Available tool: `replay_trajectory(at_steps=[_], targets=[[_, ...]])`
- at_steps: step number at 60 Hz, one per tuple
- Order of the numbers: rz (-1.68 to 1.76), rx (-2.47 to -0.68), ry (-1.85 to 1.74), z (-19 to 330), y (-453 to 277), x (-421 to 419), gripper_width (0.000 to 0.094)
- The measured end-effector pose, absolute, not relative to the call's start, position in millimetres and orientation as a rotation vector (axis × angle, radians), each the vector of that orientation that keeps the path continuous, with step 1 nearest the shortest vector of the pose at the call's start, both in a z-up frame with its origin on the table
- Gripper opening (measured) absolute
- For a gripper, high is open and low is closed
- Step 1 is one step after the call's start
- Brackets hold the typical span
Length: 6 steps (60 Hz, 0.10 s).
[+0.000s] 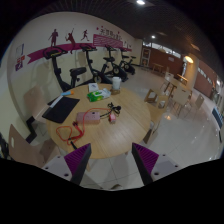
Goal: Unplug charger
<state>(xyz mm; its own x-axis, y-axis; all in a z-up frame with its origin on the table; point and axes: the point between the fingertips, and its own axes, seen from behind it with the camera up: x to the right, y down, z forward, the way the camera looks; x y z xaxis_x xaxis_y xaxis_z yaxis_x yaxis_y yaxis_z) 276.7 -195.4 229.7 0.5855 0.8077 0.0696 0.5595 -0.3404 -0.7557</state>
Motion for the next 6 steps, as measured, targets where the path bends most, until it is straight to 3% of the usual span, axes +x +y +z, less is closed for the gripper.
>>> replay_trajectory(at_steps=[6], targets=[[0.405,-2.038,-1.075,232.3,-196.4,281.2,0.0859]])
